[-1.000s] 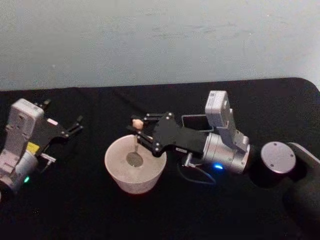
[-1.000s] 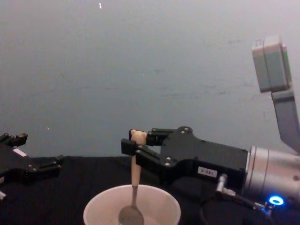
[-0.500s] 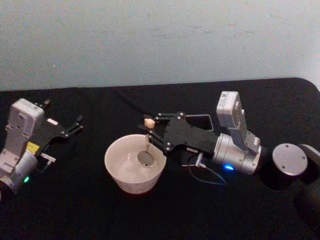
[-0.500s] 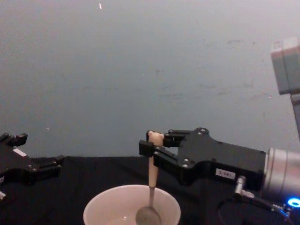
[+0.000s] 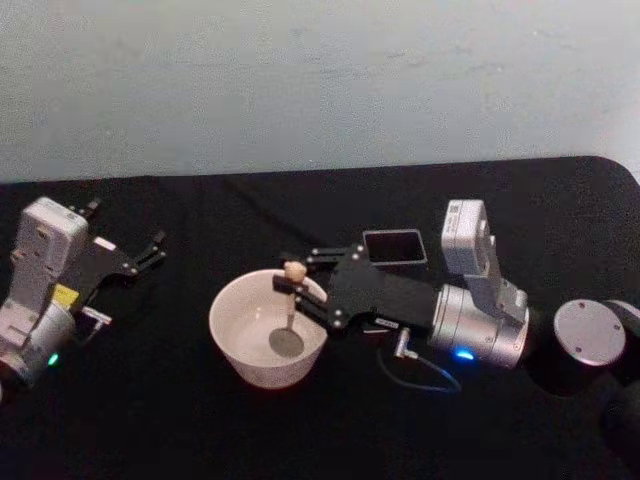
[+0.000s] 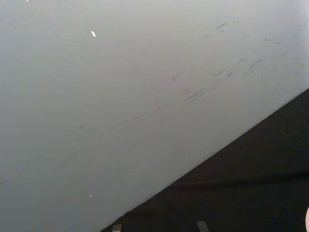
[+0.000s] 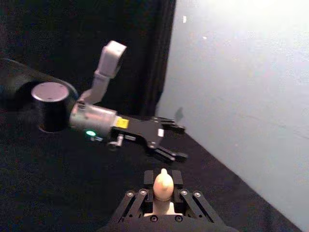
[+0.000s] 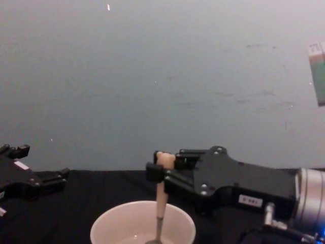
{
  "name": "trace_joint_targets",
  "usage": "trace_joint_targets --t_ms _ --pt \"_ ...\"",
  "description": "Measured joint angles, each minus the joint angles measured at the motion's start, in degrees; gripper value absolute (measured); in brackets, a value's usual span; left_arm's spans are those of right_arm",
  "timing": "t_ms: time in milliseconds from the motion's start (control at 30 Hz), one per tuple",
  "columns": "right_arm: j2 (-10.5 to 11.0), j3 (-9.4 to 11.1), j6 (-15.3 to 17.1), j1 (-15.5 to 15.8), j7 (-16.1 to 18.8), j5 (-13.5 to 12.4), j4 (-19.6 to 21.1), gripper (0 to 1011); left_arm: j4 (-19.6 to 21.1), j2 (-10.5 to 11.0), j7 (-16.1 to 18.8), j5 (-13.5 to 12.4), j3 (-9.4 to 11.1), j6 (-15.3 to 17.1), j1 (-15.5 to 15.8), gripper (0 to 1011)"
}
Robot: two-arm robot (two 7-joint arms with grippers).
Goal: Pick up the stirring spoon with one hand, stir inside the cup, then place it back in its original position.
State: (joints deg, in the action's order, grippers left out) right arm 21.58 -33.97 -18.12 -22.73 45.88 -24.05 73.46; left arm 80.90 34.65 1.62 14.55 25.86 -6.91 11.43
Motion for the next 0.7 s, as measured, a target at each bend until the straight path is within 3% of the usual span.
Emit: trace_joint_targets --t_ms 367,700 --pt "-2.0 -1.6 -0.3 -1.4 0.4 -0.1 -1.7 215 0.0 0.0 0.0 0.0 0.0 0.0 0.0 1001" --pt "-4.4 -1.0 -1.8 -4.1 -1.8 1.2 -6.3 214 0.0 0.0 0.0 0.0 0.0 0.0 0.0 1001"
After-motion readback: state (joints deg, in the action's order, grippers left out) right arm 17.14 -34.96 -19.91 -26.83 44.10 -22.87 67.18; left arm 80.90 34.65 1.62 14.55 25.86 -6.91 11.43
